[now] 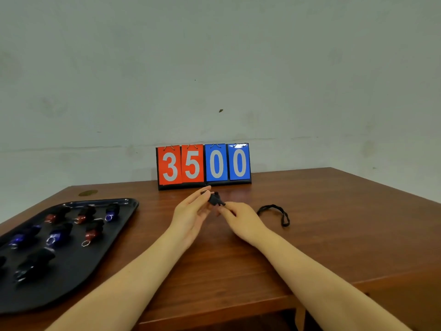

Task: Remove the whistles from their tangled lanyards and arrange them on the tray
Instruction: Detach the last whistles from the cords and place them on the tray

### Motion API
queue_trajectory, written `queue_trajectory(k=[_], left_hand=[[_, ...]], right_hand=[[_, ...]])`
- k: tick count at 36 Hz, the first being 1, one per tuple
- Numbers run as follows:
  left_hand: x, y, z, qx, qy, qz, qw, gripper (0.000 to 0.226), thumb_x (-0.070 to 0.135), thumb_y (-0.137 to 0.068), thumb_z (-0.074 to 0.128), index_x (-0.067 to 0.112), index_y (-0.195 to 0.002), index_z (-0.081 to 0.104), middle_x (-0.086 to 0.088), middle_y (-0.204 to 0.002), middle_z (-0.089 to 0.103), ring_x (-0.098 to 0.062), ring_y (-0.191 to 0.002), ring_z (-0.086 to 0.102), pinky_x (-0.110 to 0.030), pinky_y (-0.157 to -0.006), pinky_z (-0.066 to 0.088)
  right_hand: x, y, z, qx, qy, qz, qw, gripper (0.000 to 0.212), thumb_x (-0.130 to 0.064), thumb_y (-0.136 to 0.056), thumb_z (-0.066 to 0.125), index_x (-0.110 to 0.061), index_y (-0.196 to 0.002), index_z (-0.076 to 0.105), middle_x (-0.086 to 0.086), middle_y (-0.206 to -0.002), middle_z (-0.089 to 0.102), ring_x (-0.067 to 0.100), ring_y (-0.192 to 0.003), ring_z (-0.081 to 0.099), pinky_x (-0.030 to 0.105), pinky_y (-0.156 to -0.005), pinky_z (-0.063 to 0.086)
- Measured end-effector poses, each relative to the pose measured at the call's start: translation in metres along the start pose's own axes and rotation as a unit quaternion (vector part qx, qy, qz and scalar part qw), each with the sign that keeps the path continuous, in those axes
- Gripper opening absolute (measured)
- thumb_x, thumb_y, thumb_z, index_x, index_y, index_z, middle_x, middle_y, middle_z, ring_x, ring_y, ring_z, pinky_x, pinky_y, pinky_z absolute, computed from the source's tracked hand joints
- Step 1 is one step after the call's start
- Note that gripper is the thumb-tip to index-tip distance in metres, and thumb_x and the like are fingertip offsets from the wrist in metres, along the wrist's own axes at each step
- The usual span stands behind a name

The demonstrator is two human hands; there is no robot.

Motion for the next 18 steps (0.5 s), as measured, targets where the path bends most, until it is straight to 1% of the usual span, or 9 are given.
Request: queue_trajectory(k=[3,5,8,10,11,13,14,16,18], left_hand=[[0.0,0.0,0.003,-0.015,0.008,-0.003,1.0,0.02,0.007,-0.091,0.059,0.01,-0.11,0.066,-0.013,-0.107,0.072,-0.021,-0.102,0.069,-0.033,-0.086,0.053],[0.0,0.001,0.004,-0.013,0.004,-0.001,1.0,0.023,0.007,-0.091,0.06,0.009,-0.112,0.065,-0.013,-0.109,0.072,-0.021,-0.103,0.069,-0.034,-0.09,0.052],[0.002,-0.001,-0.002,0.009,-0.029,0.016,0.999,0.021,0.006,-0.089,0.063,0.012,-0.108,0.068,-0.012,-0.11,0.071,-0.022,-0.104,0.068,-0.035,-0.092,0.053],[0.005,-0.003,-0.006,0.033,-0.081,0.032,0.996,0.021,0.007,-0.087,0.066,0.019,-0.105,0.07,-0.007,-0.109,0.071,-0.019,-0.105,0.067,-0.033,-0.092,0.053],[0.007,-0.004,-0.008,0.05,-0.128,0.047,0.989,0.022,0.009,-0.087,0.067,0.022,-0.104,0.07,-0.002,-0.108,0.071,-0.015,-0.104,0.066,-0.031,-0.092,0.052],[0.011,-0.007,-0.012,0.081,-0.236,0.084,0.965,0.022,0.013,-0.087,0.068,0.028,-0.103,0.07,0.01,-0.102,0.067,-0.007,-0.101,0.059,-0.026,-0.091,0.046],[0.012,-0.009,-0.014,0.09,-0.271,0.097,0.953,0.02,0.015,-0.087,0.069,0.03,-0.102,0.07,0.013,-0.1,0.065,-0.006,-0.1,0.056,-0.026,-0.092,0.044],[0.012,-0.012,-0.016,0.101,-0.316,0.108,0.937,0.019,0.018,-0.088,0.069,0.03,-0.102,0.07,0.011,-0.103,0.065,-0.008,-0.102,0.055,-0.029,-0.096,0.044],[0.014,-0.012,-0.017,0.108,-0.36,0.116,0.92,0.022,0.02,-0.088,0.068,0.026,-0.109,0.07,0.01,-0.105,0.065,-0.011,-0.107,0.057,-0.035,-0.102,0.046]], right_hand=[[-0.009,0.002,0.0,0.029,0.053,-0.044,0.997,0.028,-0.032,-0.101,0.043,-0.021,-0.108,0.067,-0.003,-0.101,0.068,0.011,-0.092,0.061,0.028,-0.084,0.047],[-0.012,0.003,0.0,0.041,0.077,-0.068,0.994,0.027,-0.03,-0.102,0.042,-0.02,-0.11,0.066,-0.003,-0.099,0.067,0.01,-0.088,0.059,0.025,-0.079,0.045],[-0.013,0.003,0.004,0.017,0.103,-0.086,0.991,0.027,-0.03,-0.103,0.039,-0.02,-0.114,0.061,-0.007,-0.096,0.062,0.007,-0.084,0.056,0.023,-0.076,0.043],[-0.016,0.005,0.007,-0.01,0.118,-0.103,0.988,0.027,-0.03,-0.103,0.038,-0.019,-0.115,0.06,-0.007,-0.097,0.062,0.008,-0.086,0.057,0.025,-0.079,0.047],[-0.018,0.006,0.009,-0.022,0.123,-0.113,0.986,0.028,-0.03,-0.103,0.038,-0.018,-0.115,0.06,-0.005,-0.099,0.064,0.01,-0.088,0.058,0.028,-0.081,0.048],[-0.023,0.008,0.012,-0.032,0.123,-0.129,0.983,0.027,-0.03,-0.102,0.039,-0.017,-0.111,0.061,-0.002,-0.098,0.065,0.012,-0.088,0.059,0.032,-0.082,0.05],[-0.026,0.01,0.011,-0.03,0.116,-0.135,0.984,0.026,-0.03,-0.102,0.039,-0.018,-0.107,0.061,-0.003,-0.095,0.065,0.011,-0.086,0.059,0.031,-0.08,0.05],[-0.029,0.011,0.008,-0.016,0.087,-0.137,0.987,0.022,-0.029,-0.103,0.038,-0.022,-0.096,0.058,-0.009,-0.086,0.061,0.006,-0.079,0.056,0.025,-0.075,0.047],[-0.029,0.011,0.002,0.009,0.06,-0.129,0.99,0.022,-0.029,-0.102,0.038,-0.025,-0.089,0.055,-0.011,-0.076,0.056,0.004,-0.073,0.053,0.02,-0.066,0.04]])
Point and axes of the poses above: each hand's wrist, its own y-axis away from the middle knuckle, its own z-axis out of the palm, x = y × z, the point moved 5 cm from there along -y, towards the middle knuckle
